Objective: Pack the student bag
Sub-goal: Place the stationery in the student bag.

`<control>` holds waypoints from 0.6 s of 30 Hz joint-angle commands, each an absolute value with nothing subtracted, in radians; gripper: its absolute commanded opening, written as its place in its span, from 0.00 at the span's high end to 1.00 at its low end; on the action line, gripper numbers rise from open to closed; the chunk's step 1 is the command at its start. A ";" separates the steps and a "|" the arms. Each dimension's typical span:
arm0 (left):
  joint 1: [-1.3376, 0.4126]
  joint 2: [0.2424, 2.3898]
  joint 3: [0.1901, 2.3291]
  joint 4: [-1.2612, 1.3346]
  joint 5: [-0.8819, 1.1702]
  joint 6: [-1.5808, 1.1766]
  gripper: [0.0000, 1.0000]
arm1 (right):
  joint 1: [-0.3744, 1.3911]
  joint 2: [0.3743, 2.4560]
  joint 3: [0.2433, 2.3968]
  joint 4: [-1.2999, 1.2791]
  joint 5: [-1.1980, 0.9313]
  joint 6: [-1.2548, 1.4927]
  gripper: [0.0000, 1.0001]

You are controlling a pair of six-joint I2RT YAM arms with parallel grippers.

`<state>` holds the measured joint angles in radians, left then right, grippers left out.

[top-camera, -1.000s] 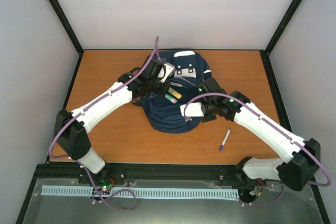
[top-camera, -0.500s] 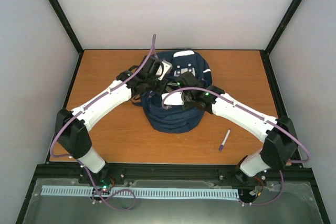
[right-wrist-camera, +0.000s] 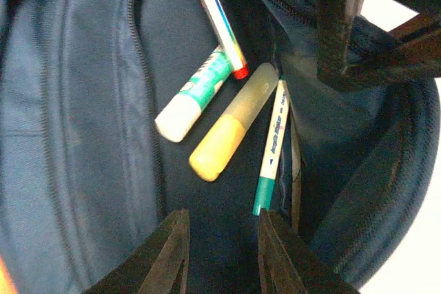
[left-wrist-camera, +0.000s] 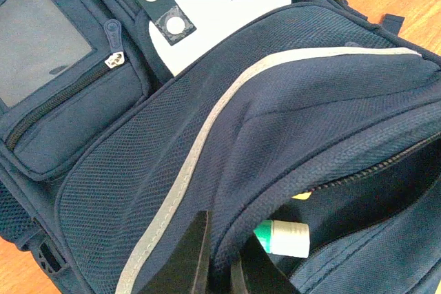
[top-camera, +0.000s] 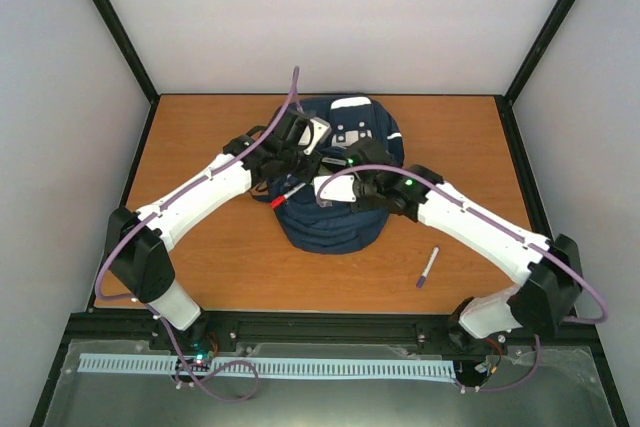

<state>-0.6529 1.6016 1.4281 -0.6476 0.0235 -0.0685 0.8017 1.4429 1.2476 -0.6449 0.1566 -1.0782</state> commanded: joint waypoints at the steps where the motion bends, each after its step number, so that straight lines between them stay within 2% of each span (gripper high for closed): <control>1: -0.656 1.563 1.485 -0.625 0.051 -0.109 0.99 | 0.807 1.344 1.202 -0.746 0.076 -0.988 0.71; 8: -0.657 1.569 1.488 -0.629 0.054 -0.113 0.98 | 0.807 1.254 1.091 -0.806 -0.039 -0.934 0.69; 14: -0.657 1.575 1.489 -0.631 0.055 -0.114 0.99 | 0.811 1.267 1.089 -0.795 -0.128 -0.894 0.67; 18: -0.657 1.575 1.491 -0.632 0.057 -0.112 0.99 | 0.864 1.312 1.103 -0.729 -0.106 -0.860 0.66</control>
